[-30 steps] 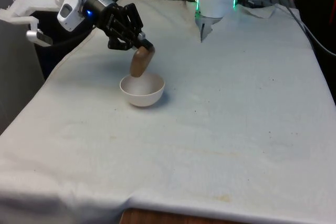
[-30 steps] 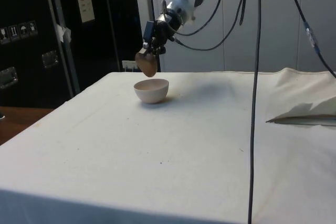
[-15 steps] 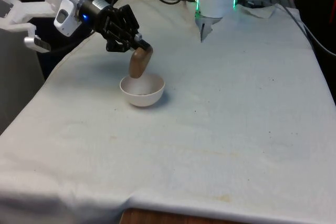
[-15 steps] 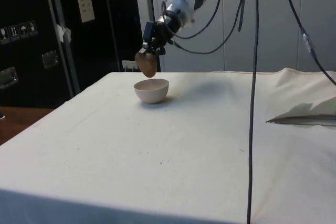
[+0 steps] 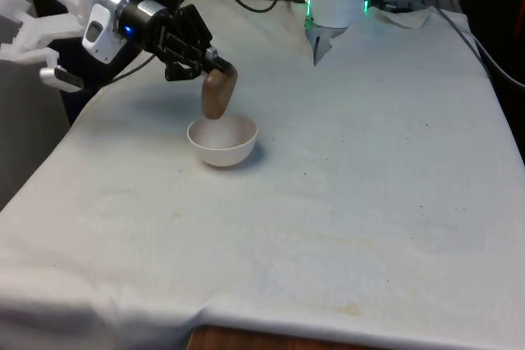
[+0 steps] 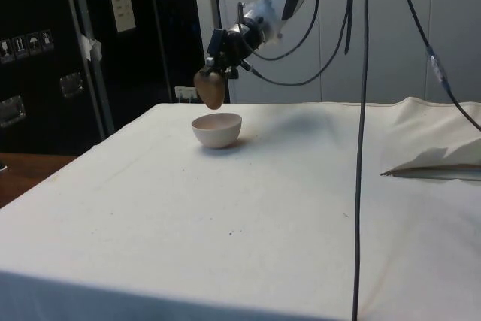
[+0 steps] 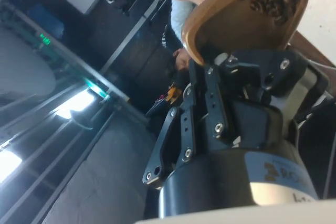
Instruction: Pour the coffee beans from the cup into the bowl.
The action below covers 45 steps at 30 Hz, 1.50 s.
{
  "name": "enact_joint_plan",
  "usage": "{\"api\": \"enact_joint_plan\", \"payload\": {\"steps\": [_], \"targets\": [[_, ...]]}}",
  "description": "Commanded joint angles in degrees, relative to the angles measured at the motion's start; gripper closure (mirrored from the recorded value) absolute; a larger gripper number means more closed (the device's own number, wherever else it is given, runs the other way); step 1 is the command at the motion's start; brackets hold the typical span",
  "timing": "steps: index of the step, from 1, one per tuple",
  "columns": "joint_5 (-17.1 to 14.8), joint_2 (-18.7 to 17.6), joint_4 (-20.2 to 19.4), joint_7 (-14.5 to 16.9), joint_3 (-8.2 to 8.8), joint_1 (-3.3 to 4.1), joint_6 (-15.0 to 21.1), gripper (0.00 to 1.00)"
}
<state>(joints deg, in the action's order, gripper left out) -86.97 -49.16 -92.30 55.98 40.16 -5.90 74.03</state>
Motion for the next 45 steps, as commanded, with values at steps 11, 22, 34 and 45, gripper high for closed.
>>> {"api": "enact_joint_plan", "payload": {"steps": [11,22,34,45], "targets": [[-4.18,-2.92,1.49,-0.52,1.03,-1.2,-5.5,1.0],[-8.42,-5.33,2.23,-1.15,2.12,-1.95,-10.37,1.0],[-13.24,-7.62,2.69,-1.6,3.09,-2.64,-14.95,1.0],[-15.07,-8.25,2.41,-1.72,3.84,-2.23,-16.5,1.0]]}}
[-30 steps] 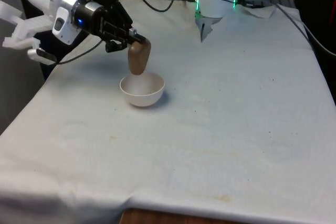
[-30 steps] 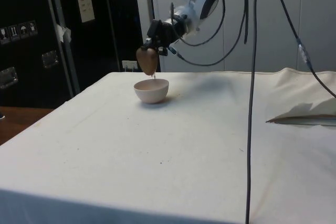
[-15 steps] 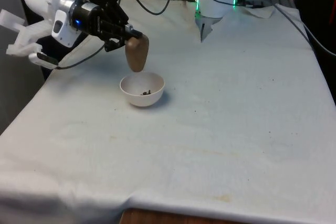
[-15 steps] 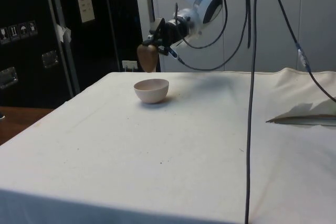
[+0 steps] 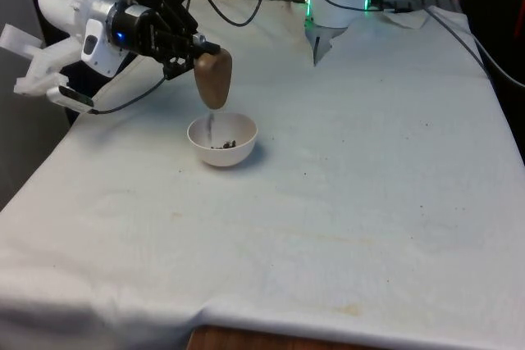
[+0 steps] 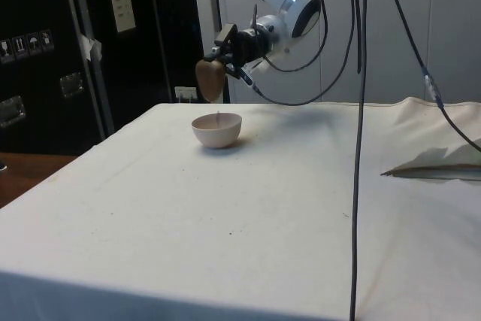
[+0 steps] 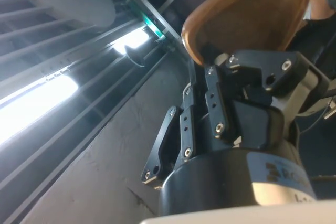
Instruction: Pour the coffee beans from the cup into the bowl.
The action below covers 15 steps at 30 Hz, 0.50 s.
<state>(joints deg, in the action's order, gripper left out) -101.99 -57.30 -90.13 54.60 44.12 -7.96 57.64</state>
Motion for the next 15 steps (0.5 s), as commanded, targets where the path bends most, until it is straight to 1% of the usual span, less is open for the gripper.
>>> {"api": "enact_joint_plan", "payload": {"steps": [1,2,3,10,12,13,15], "targets": [[0.0,-0.06,0.17,-0.23,-0.06,-0.11,-0.11,1.0],[0.0,0.0,0.0,0.06,0.0,0.0,-0.06,1.0],[0.0,-0.06,0.11,-0.17,-0.06,-0.11,-0.11,1.0],[0.0,0.0,-0.06,0.52,0.0,0.0,-0.11,1.0],[0.0,0.0,-0.06,0.29,-0.06,-0.06,-0.17,1.0],[-0.17,0.0,-0.11,0.17,-0.23,-0.23,-0.52,1.0],[-0.34,0.06,-0.17,0.0,-0.34,-0.34,-1.03,1.0]]}}
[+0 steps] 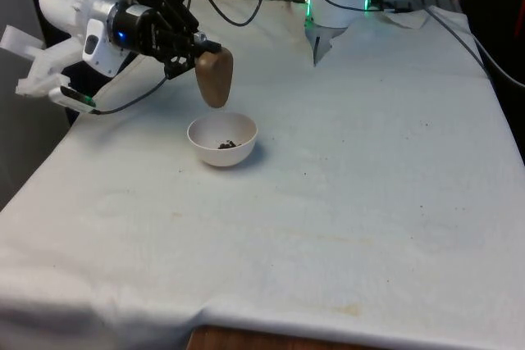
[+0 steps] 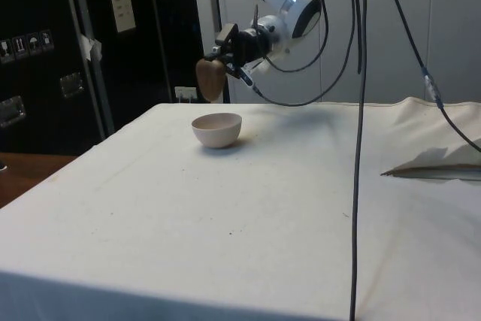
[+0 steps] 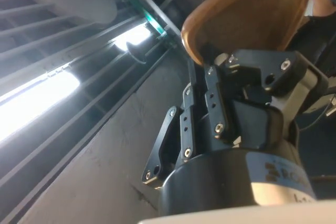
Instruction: Pour the coffee beans from the cup into the bowl.
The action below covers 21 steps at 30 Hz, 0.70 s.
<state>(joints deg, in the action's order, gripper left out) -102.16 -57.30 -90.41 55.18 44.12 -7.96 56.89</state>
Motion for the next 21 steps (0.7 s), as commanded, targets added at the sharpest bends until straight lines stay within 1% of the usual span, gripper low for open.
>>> {"api": "enact_joint_plan", "payload": {"steps": [1,3,4,5,11,12,13,14,18,21], "targets": [[-0.34,0.11,0.06,-0.74,-0.34,-0.4,-0.63,1.0],[-0.74,0.11,0.0,-1.15,-0.29,-0.46,-1.38,1.0],[-0.74,0.0,-0.11,-0.46,0.06,-0.06,-1.15,1.0],[-1.2,0.29,-0.06,-1.6,0.06,-0.29,-1.95,1.0],[-1.78,1.32,-0.4,-2.64,1.15,0.29,-3.38,1.0],[-1.66,0.57,-0.06,-1.6,0.97,0.11,-3.32,1.0],[-1.78,1.32,-0.4,-2.64,1.15,0.29,-3.38,1.0],[-1.72,1.6,-0.52,-2.92,1.32,0.4,-3.61,1.0],[-1.6,1.72,-0.69,-3.15,1.43,0.63,-3.67,1.0],[-1.66,1.38,-0.63,-3.67,1.32,0.63,-3.72,1.0]]}}
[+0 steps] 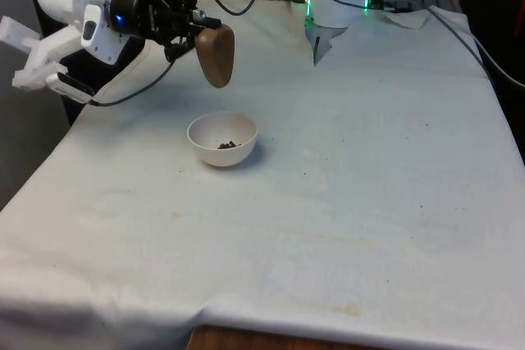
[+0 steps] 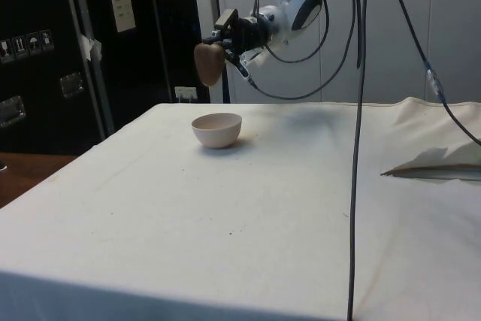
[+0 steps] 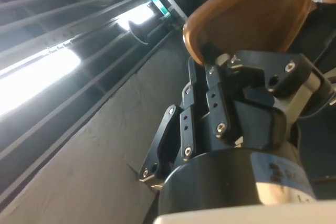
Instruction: Pour the coffee beans from the cup into the bowl.
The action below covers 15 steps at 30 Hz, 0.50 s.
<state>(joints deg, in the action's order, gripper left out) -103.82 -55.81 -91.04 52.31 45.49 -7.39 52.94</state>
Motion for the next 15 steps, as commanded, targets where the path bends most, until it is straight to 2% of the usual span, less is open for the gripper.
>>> {"api": "enact_joint_plan", "payload": {"steps": [1,8,10,11,15], "targets": [[0.0,0.0,-0.06,-0.11,0.0,0.06,0.06,1.0],[-0.4,-0.29,-0.06,-2.12,-0.4,-0.17,-0.4,1.0],[-0.4,-0.4,-0.17,-1.6,-0.06,0.06,-0.57,1.0],[-0.69,-0.4,-0.11,-2.35,-0.34,-0.17,-0.86,1.0],[-0.8,0.34,-0.34,-3.04,0.17,0.06,-1.43,1.0]]}}
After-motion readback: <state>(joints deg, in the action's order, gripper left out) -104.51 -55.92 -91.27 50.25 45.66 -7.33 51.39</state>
